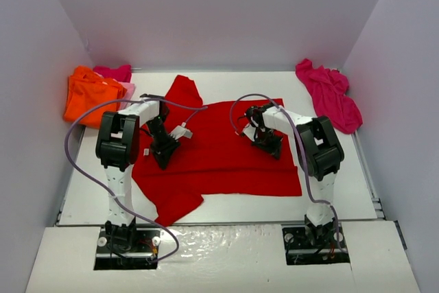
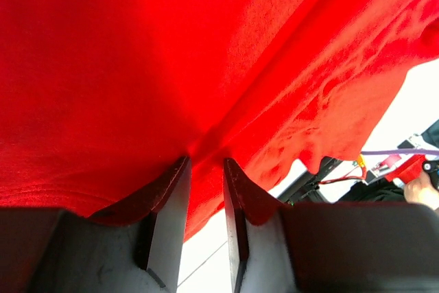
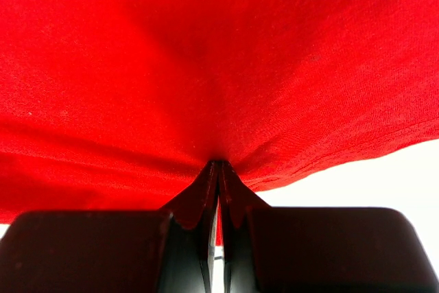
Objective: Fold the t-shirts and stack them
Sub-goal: Flatten out the tshirt, then grap the side of the flattened tshirt furthest away from the robot with both arms
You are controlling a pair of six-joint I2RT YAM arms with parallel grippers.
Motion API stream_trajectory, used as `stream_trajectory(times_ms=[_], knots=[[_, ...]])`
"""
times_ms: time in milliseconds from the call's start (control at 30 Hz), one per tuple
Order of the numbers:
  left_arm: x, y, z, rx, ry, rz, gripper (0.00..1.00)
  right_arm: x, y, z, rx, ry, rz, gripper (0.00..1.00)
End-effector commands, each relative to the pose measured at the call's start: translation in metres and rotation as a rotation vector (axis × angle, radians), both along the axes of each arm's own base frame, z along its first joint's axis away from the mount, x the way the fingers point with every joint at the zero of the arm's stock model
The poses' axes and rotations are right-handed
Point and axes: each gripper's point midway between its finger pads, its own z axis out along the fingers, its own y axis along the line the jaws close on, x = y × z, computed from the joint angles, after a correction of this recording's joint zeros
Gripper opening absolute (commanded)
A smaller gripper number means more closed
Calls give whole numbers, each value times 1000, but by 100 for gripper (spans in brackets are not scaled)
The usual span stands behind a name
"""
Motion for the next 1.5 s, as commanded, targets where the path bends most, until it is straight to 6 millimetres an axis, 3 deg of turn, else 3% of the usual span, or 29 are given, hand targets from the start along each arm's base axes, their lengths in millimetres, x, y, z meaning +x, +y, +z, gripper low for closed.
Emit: stream_trajectory(times_ms=[0,67,100,133,267,500,567,600,633,667,700,800,967,1200,1467], knots=[[1,-1,12,-46,-91,-48,23,-28,5,-4,17,81,3,0],[4,-3,18,-56,-125,-49,23,-24,8,-1,20,50,4,0],[20,-7,24,-64,-211,-35,26,-13,10,6,23,3,-7,2],[21,-7,28,-63,-224,-26,27,-8,12,10,24,-20,-9,3],[73,-17,68,-86,-427,39,32,28,18,39,18,-159,-23,6],[154,-24,134,-98,-665,111,38,106,31,107,24,-437,-53,9],[169,-21,151,-97,-685,121,40,121,32,114,21,-471,-56,18],[179,-19,154,-91,-689,129,41,131,33,118,32,-490,-64,31],[187,-16,152,-84,-685,137,42,141,34,122,42,-505,-72,39],[197,-15,134,-73,-650,146,42,150,33,121,56,-502,-80,26],[207,-12,133,-76,-665,154,44,152,35,119,78,-492,-81,26],[228,-6,124,-58,-712,169,46,163,35,105,146,-452,-111,41],[259,3,98,-60,-751,257,50,173,41,79,313,-369,-176,43],[274,5,72,-67,-734,281,51,166,40,66,295,-333,-157,37],[288,11,75,-75,-779,336,52,159,42,69,289,-328,-138,39]])
